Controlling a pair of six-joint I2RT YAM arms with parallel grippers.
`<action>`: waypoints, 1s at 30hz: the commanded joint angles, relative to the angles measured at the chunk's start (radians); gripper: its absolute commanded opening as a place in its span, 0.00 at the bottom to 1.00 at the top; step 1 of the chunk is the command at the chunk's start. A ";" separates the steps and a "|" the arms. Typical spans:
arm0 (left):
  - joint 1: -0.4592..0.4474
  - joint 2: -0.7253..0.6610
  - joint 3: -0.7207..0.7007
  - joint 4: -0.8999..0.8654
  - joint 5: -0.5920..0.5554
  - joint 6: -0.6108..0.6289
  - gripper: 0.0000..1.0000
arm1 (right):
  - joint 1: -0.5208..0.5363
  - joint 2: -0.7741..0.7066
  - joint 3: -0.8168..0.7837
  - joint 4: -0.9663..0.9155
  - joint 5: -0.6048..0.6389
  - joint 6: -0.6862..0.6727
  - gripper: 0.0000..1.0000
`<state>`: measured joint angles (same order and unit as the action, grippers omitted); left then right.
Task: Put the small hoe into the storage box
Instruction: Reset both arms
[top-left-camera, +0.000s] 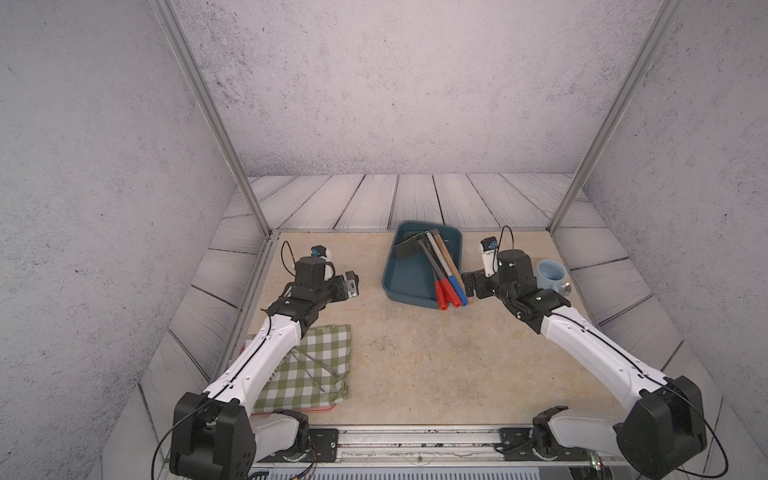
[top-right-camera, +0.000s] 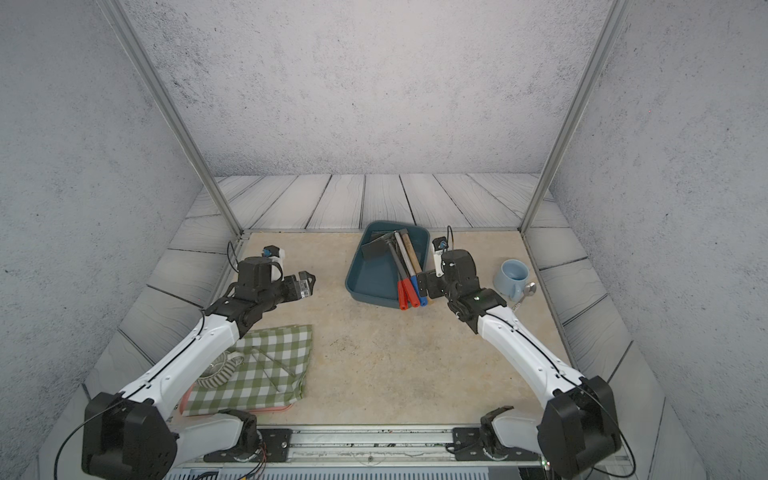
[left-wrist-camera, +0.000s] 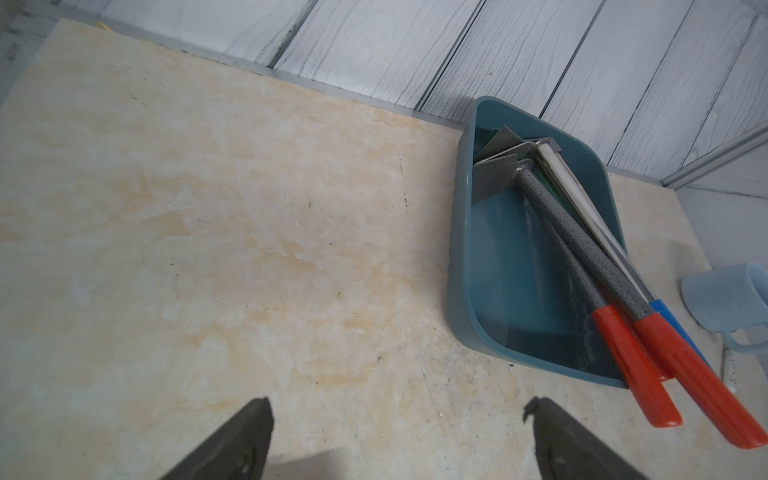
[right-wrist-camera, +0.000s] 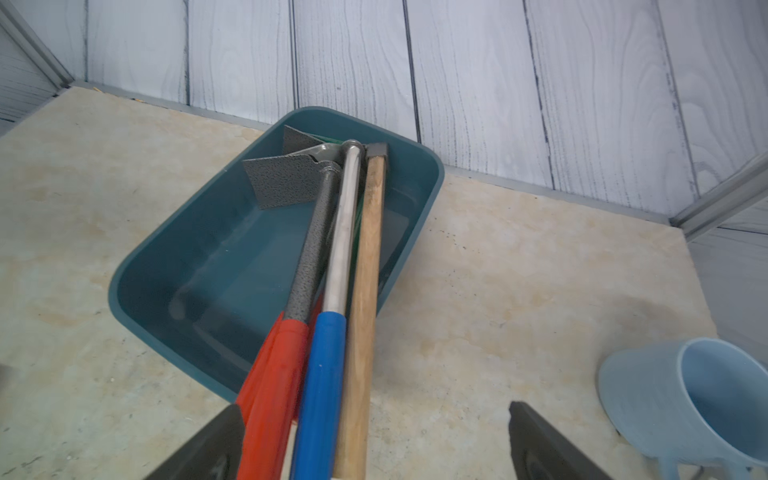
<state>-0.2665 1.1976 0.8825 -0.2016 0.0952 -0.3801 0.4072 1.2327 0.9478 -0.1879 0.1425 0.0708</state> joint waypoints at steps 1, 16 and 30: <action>-0.033 -0.050 -0.036 0.033 -0.101 0.141 0.99 | -0.007 -0.068 -0.080 0.133 0.083 -0.034 0.99; -0.009 -0.162 -0.257 0.300 -0.300 0.519 0.99 | -0.009 -0.209 -0.348 0.320 0.388 -0.051 0.99; 0.125 0.125 -0.400 0.719 -0.301 0.485 0.99 | -0.040 -0.135 -0.583 0.739 0.548 -0.165 0.99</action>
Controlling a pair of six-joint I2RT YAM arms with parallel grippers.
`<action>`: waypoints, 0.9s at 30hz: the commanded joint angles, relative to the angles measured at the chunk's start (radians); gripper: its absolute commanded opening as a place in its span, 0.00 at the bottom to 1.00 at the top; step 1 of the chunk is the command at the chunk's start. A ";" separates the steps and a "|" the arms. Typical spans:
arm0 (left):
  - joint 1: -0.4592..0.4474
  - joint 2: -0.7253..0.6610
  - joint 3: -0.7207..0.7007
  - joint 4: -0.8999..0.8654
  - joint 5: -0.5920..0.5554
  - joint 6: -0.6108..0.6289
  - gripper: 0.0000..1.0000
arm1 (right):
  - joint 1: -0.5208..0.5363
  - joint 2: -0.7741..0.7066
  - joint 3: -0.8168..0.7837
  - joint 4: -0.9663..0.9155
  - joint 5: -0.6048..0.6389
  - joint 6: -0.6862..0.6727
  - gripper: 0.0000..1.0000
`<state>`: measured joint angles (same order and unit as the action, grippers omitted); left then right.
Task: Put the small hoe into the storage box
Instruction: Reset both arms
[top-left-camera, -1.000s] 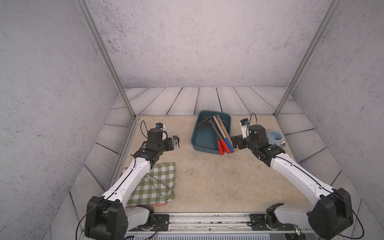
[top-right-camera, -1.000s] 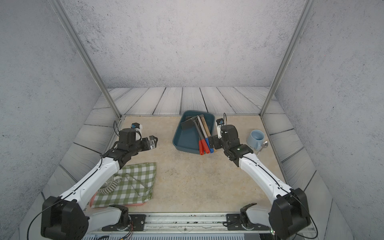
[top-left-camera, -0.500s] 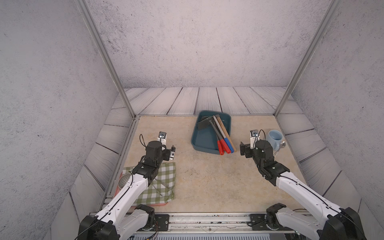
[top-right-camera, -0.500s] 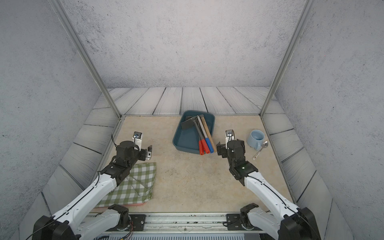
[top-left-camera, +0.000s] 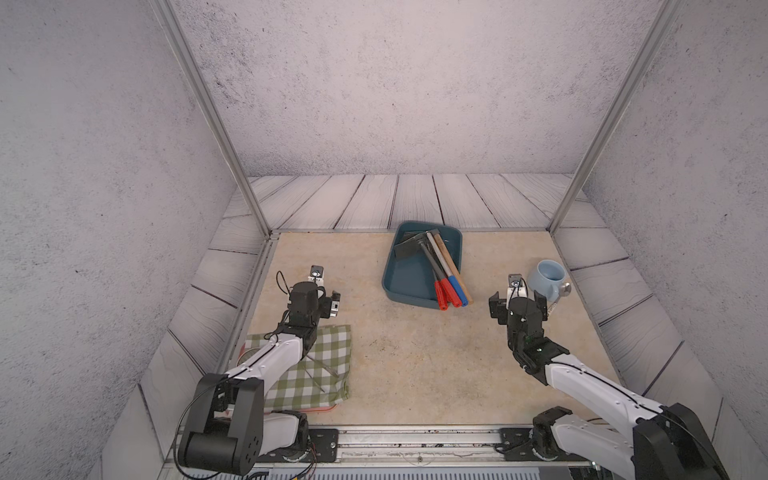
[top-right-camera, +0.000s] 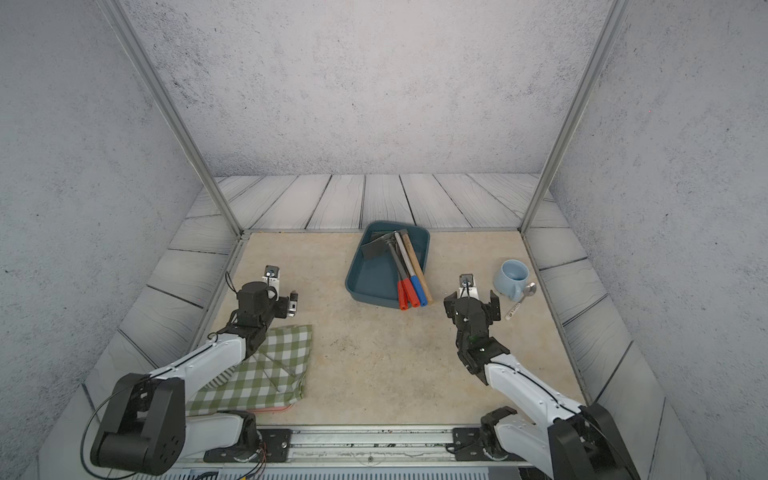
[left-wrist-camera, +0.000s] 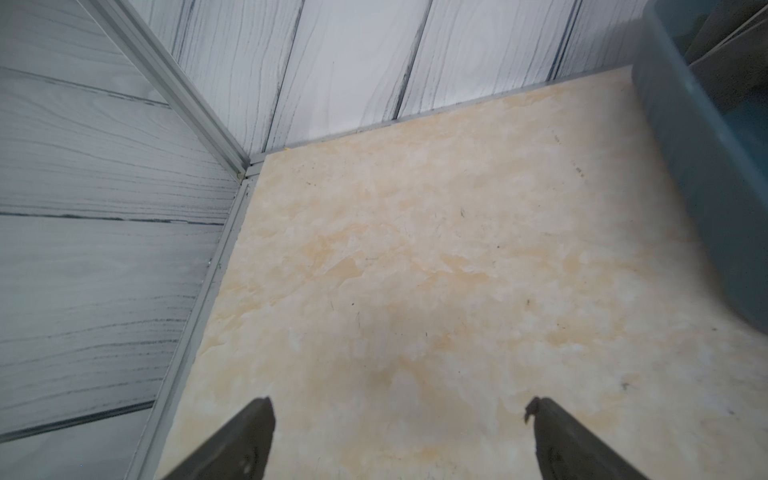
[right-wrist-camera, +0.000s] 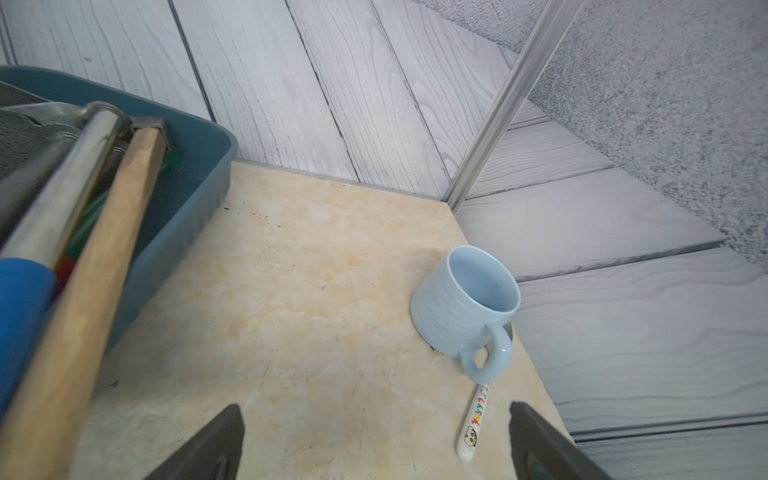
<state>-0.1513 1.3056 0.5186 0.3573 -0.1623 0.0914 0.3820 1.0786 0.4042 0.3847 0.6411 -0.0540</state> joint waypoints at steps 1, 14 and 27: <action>0.010 0.024 -0.051 0.195 -0.042 0.020 0.99 | -0.022 0.029 -0.058 0.207 0.042 -0.045 0.99; 0.028 0.075 -0.154 0.456 0.001 0.012 0.98 | -0.109 0.330 -0.092 0.563 -0.028 -0.031 0.99; 0.077 0.220 -0.148 0.581 0.034 -0.038 0.98 | -0.167 0.401 -0.040 0.519 -0.112 0.022 0.99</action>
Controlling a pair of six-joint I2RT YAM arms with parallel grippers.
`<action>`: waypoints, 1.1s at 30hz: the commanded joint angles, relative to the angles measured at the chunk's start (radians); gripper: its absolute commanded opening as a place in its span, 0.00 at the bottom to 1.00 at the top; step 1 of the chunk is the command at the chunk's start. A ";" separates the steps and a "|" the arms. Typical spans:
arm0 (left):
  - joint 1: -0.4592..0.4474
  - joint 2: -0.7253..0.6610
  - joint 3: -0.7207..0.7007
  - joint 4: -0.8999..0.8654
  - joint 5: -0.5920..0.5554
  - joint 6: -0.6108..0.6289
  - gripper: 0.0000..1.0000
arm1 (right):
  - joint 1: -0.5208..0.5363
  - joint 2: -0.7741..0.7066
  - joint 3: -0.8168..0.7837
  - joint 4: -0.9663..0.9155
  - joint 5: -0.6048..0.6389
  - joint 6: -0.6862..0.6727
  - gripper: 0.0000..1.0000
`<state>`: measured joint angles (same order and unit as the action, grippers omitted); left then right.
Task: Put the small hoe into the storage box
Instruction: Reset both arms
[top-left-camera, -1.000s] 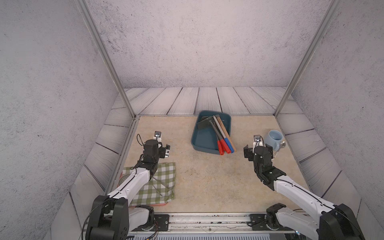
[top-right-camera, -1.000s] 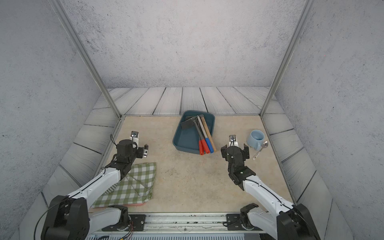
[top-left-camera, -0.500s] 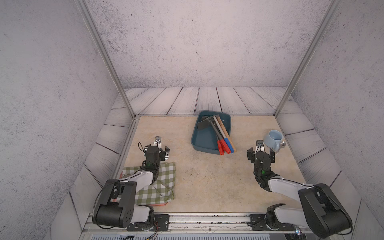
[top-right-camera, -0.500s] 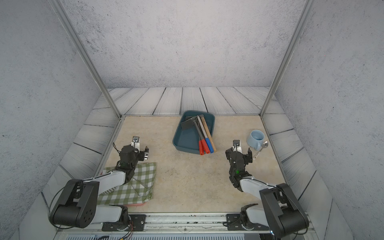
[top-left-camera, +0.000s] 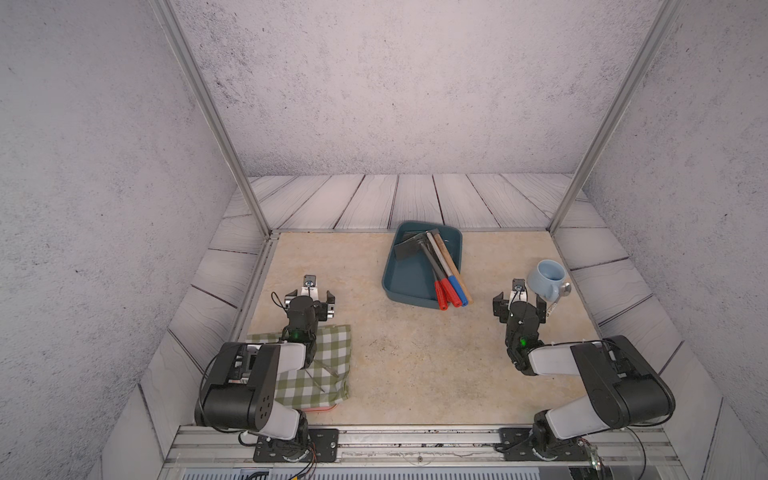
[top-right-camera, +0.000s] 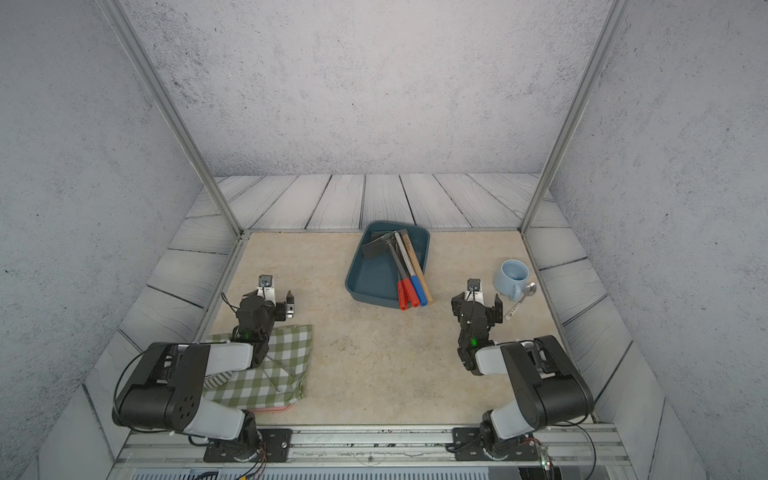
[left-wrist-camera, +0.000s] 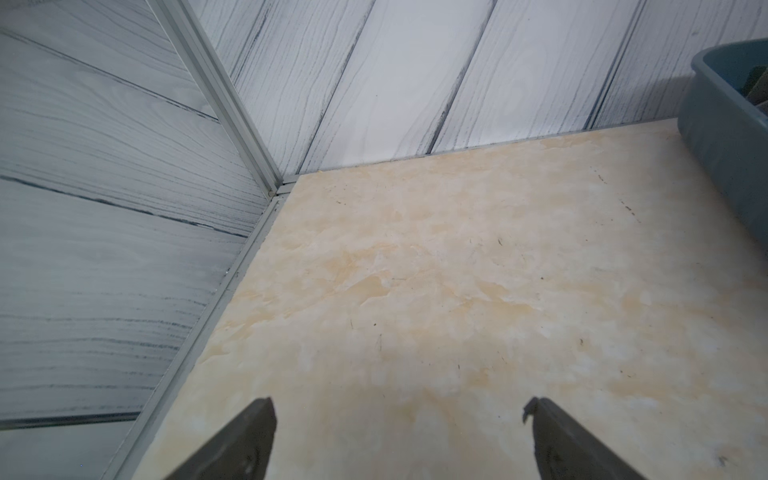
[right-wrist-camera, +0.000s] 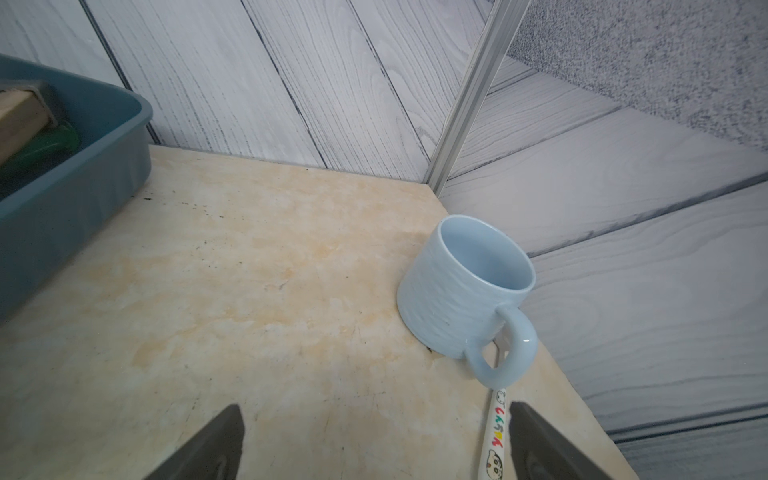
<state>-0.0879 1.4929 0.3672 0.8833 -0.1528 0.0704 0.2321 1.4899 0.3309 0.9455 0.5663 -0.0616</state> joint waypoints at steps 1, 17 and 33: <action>0.017 0.042 0.012 0.053 0.022 -0.020 0.98 | -0.024 -0.011 0.045 -0.070 -0.049 0.037 0.99; 0.098 0.043 0.110 -0.139 0.120 -0.090 0.99 | -0.163 0.050 0.107 -0.170 -0.204 0.166 0.99; 0.091 0.040 0.104 -0.133 0.105 -0.089 0.99 | -0.164 0.046 0.104 -0.164 -0.206 0.165 0.99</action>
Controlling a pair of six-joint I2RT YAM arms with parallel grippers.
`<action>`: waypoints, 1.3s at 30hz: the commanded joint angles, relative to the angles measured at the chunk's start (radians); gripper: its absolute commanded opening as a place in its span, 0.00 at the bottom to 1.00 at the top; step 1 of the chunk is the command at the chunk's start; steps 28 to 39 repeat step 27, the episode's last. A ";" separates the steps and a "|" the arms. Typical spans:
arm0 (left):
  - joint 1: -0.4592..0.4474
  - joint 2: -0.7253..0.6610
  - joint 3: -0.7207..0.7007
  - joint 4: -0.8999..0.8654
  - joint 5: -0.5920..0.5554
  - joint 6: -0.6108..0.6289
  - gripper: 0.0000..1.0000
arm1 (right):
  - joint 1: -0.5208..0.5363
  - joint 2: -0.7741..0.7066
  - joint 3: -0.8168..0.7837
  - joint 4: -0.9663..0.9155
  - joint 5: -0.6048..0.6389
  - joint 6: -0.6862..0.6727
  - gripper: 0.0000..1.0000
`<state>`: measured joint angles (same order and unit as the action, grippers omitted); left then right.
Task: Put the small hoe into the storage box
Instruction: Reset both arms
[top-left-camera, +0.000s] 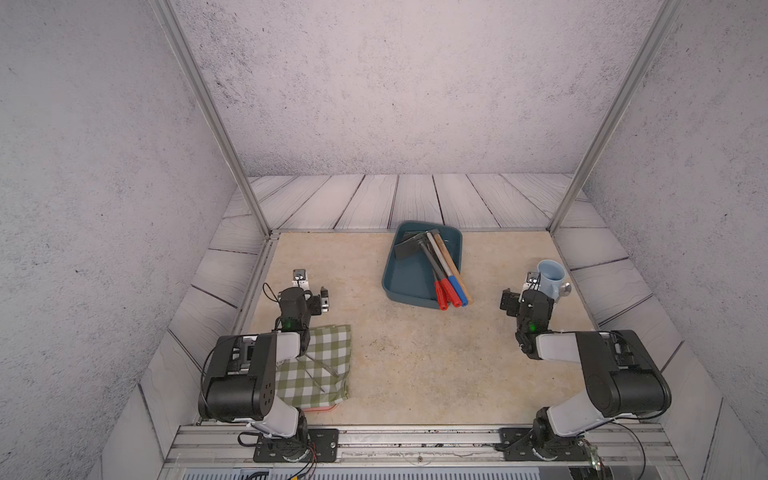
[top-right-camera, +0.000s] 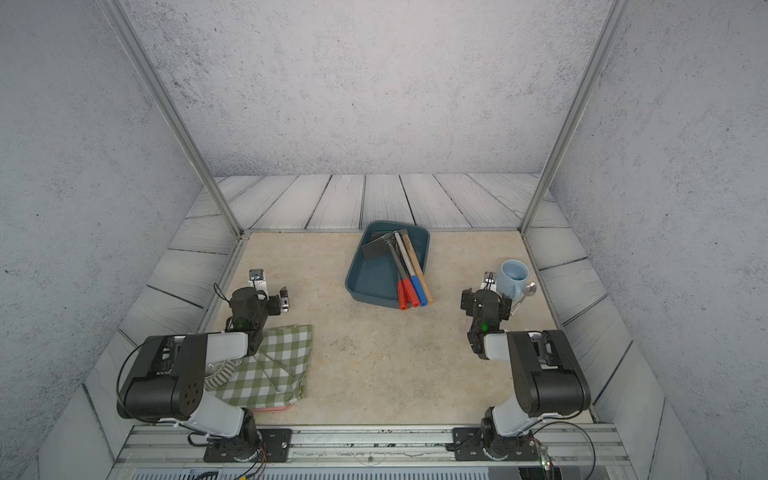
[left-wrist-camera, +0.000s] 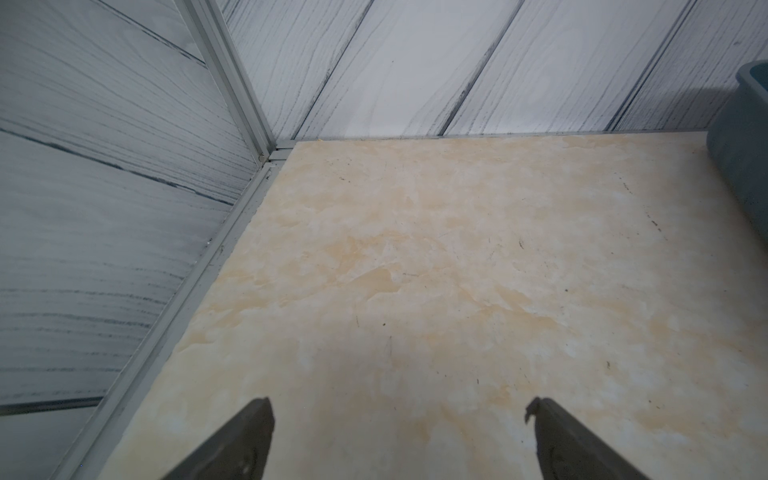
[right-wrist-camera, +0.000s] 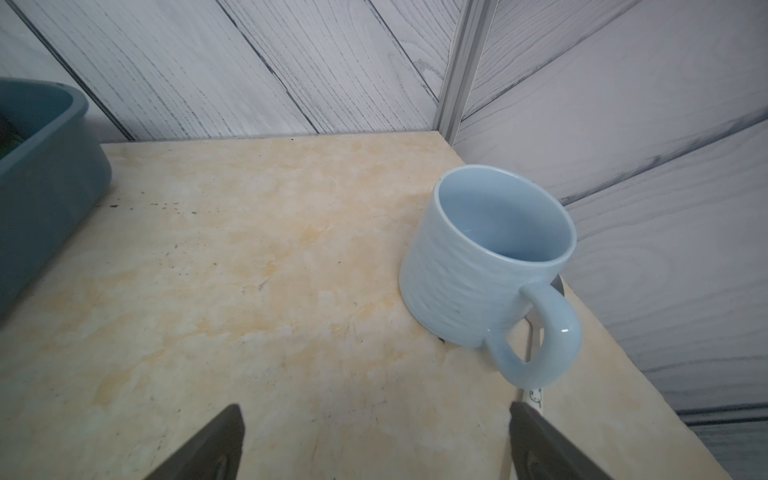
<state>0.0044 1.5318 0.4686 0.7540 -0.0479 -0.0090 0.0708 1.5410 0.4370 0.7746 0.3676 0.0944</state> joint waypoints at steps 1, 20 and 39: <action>-0.001 0.001 0.002 -0.003 0.000 -0.009 0.99 | -0.002 -0.004 -0.002 0.007 -0.007 0.009 0.99; -0.002 0.001 0.002 -0.004 0.000 -0.009 0.99 | -0.002 -0.002 0.000 0.003 -0.010 0.008 0.99; -0.002 0.001 0.002 -0.004 0.000 -0.009 0.99 | -0.003 -0.012 -0.015 0.031 -0.001 0.001 0.99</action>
